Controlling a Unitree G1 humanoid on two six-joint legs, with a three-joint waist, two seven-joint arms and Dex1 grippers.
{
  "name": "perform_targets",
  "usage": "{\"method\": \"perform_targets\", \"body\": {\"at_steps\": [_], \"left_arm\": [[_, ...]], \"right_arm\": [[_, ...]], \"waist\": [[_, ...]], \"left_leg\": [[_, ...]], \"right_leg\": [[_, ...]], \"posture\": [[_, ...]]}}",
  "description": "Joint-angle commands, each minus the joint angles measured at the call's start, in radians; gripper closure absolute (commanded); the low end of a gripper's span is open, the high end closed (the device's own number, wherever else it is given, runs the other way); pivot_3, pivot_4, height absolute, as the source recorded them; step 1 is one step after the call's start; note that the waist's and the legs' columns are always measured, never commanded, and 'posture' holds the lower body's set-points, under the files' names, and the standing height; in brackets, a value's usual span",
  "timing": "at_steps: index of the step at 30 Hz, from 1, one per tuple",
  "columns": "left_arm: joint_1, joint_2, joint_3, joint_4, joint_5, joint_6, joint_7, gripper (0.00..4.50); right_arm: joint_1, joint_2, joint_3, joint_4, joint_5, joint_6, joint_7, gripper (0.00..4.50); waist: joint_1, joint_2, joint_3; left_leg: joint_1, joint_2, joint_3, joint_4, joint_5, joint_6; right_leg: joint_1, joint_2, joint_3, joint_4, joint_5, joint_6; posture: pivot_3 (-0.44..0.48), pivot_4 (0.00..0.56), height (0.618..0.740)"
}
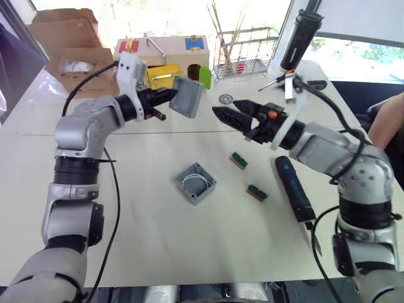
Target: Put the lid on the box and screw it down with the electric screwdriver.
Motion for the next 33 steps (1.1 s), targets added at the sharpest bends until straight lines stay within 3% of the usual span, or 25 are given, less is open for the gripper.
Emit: {"method": "perform_targets", "body": {"at_steps": [1,17,20,22,29,33], "left_arm": [[-0.020,-0.011,0.010,-0.087,-0.007,-0.012,0.007,4.47],[0.004,-0.042,-0.005,-0.167,-0.011,0.026,0.014,4.47],[0.005,-0.046,-0.010,-0.174,-0.011,0.030,0.017,4.50],[0.005,-0.048,-0.009,-0.178,-0.014,0.036,0.018,4.50],[0.011,-0.050,-0.013,-0.188,-0.015,0.047,0.026,4.50],[0.013,-0.049,-0.013,-0.194,-0.018,0.049,0.031,4.50]], "right_arm": [[-0.020,0.022,-0.023,0.000,-0.029,0.006,-0.025,0.00],[-0.028,0.119,-0.067,0.002,-0.036,0.036,-0.081,0.00],[-0.027,0.129,-0.061,-0.002,-0.043,0.041,-0.088,0.67],[-0.026,0.133,-0.059,-0.004,-0.050,0.043,-0.089,1.37],[-0.025,0.154,-0.067,-0.003,-0.067,0.044,-0.102,4.31],[-0.024,0.161,-0.071,-0.004,-0.071,0.048,-0.109,4.37]], "waist": [[-0.007,0.000,0.000],[-0.017,0.001,0.000],[-0.017,0.001,0.000],[-0.018,0.001,0.000],[-0.017,0.001,0.000],[-0.018,0.001,0.000]], "left_leg": [[0.000,0.000,0.000,0.000,0.000,0.000],[-0.001,0.000,0.000,0.000,0.000,0.000],[-0.001,0.000,0.000,0.000,0.000,0.000],[-0.001,0.000,0.000,0.000,0.000,0.000],[-0.001,0.000,0.000,0.000,0.000,0.000],[-0.001,0.000,0.000,0.000,0.000,0.000]], "right_leg": [[0.000,0.000,0.000,0.000,0.000,0.000],[-0.001,0.000,0.000,0.000,0.000,0.000],[-0.001,0.000,0.000,0.000,0.000,0.000],[-0.001,0.000,0.000,0.000,0.000,0.000],[-0.001,0.000,0.000,0.000,0.000,0.000],[-0.001,0.000,0.000,0.000,0.000,0.000]], "posture": [[0.000,0.150,0.740],[0.000,0.150,0.740],[0.000,0.150,0.740],[0.000,0.150,0.740],[0.000,0.150,0.740],[0.000,0.150,0.740]]}}
